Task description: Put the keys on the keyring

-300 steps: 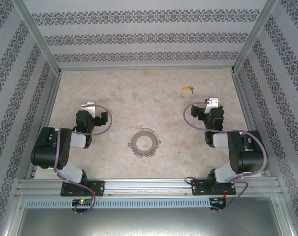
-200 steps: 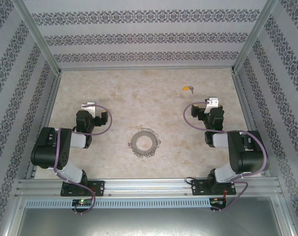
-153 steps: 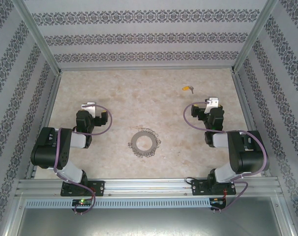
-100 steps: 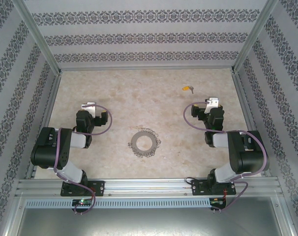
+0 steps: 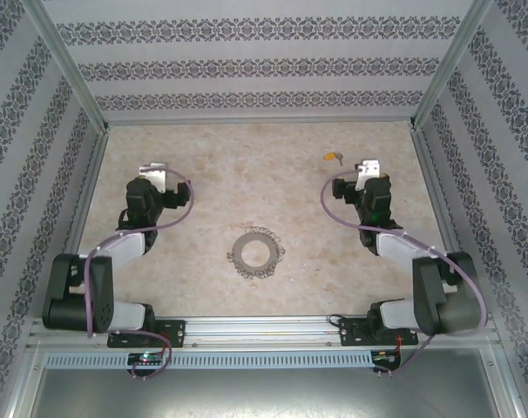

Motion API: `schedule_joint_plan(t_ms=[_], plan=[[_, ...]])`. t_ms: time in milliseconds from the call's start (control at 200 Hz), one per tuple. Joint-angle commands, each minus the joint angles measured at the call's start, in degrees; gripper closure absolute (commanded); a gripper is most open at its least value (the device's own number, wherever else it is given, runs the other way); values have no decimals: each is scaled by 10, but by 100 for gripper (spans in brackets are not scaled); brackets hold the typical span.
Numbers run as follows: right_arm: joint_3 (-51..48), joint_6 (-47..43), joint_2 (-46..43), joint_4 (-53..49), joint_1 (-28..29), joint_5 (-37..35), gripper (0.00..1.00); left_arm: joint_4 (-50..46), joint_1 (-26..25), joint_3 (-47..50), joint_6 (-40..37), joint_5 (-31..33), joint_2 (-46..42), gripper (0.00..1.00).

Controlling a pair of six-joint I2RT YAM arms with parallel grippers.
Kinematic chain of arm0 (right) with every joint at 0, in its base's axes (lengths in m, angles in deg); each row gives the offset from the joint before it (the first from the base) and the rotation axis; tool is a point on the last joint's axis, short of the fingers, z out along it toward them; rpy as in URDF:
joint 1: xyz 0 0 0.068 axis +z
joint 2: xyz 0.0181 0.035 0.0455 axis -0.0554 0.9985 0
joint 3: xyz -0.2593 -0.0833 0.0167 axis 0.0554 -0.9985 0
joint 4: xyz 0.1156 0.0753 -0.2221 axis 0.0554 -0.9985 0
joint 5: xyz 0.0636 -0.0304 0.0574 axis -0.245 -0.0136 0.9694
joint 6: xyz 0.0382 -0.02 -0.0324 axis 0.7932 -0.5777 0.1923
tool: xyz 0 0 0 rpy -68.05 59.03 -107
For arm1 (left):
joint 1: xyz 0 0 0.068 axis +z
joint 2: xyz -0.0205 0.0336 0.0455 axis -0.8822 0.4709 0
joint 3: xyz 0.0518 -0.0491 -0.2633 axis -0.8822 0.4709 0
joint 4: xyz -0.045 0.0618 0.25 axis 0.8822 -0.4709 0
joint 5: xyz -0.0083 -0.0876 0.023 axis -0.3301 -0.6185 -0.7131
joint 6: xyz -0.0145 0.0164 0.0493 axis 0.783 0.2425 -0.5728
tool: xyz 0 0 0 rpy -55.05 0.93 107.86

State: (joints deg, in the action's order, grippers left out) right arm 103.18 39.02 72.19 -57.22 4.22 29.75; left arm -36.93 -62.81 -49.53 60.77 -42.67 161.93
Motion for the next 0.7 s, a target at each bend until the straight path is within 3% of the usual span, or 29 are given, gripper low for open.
schedule_joint_plan(t_ms=[0, 100, 195, 290, 435, 694], plan=[[84, 56, -19, -150, 9, -72, 2, -144, -24, -53, 34, -29, -39, 0], [197, 106, 22, -303, 11, -89, 2, -253, -56, -128, 105, -4, -49, 0], [303, 112, 81, -410, 15, -75, 2, -368, -86, -210, 157, -18, -30, 0], [339, 111, 107, -415, 28, -60, 2, -483, -123, -282, 163, -16, 8, 0], [401, 149, 150, -470, 31, -34, 2, -566, -155, -336, 191, -73, 66, 0], [440, 172, 173, -529, 56, 26, 2, -756, -244, -400, 171, -66, 138, 0]])
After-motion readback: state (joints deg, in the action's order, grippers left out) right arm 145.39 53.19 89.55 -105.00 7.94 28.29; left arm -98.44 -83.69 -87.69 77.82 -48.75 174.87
